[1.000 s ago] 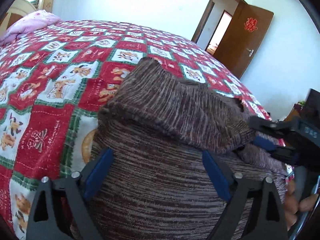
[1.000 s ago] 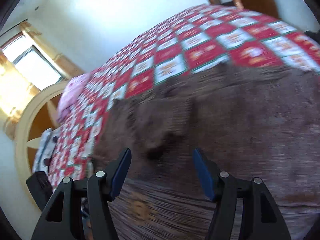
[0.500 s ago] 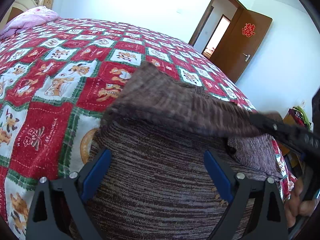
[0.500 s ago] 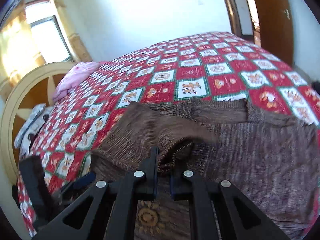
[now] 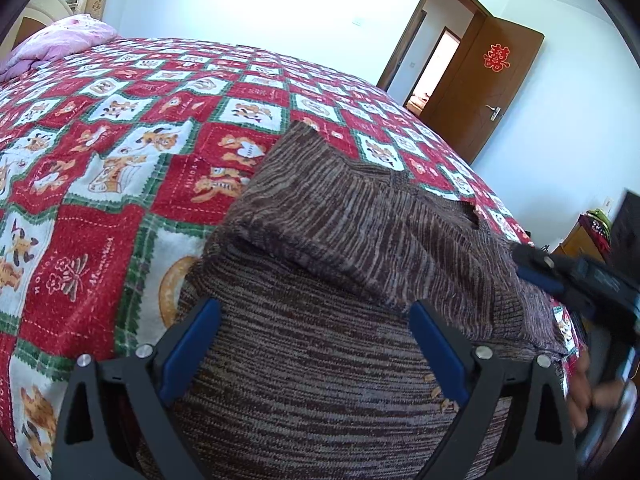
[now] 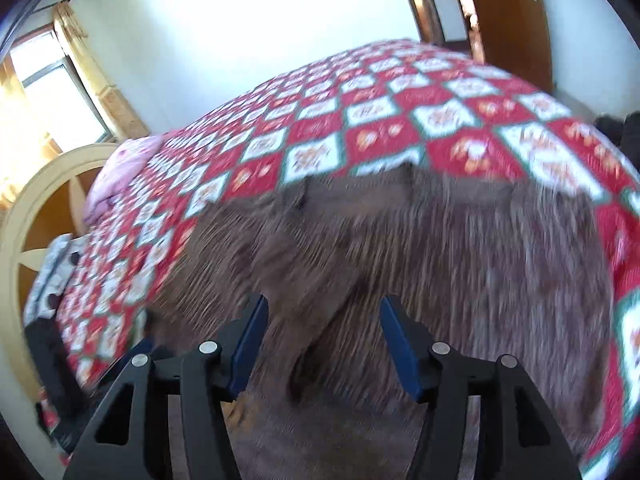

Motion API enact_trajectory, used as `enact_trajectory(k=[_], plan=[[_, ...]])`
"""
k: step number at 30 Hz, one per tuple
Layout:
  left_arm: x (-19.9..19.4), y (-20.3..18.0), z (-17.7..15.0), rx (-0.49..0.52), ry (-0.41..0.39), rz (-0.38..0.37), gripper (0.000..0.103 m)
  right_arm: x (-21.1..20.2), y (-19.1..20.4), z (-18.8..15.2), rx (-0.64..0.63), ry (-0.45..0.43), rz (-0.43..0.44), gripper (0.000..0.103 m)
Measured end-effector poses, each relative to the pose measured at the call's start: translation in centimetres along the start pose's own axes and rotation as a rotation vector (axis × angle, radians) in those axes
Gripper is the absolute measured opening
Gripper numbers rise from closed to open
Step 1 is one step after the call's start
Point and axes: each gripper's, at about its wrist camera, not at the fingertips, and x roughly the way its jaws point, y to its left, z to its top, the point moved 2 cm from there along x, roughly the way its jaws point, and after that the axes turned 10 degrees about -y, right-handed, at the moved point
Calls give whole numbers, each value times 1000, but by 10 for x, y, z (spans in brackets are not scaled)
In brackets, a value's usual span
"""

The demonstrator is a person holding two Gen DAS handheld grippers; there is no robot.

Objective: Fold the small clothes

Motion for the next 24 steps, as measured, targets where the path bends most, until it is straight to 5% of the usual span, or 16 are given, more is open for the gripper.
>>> enact_trajectory(k=[5,7,8,15,19,21,24], plan=[[1,0,0,-3,-1,-2,98,49,7,0,-125,77,-55,36],[1,0,0,-3,0,-6,99,55,13,-6,-146,91,-46,11],[1,0,0,-4,0,-8,100,54,15,-7,-168,85,-42,8],[1,1,0,-7,-2,-14,101,43,27,27,-315,-41,-133,8],[1,1,0,-8,-2,-15,101,73,20,34,-382,-8,-176,8],[1,1,0,-11,-3,-18,101,93,8,24,-370,80,-177,11],[1,1,0,-11,-4,-20,101,77,-5,31,-281,30,-194,22]])
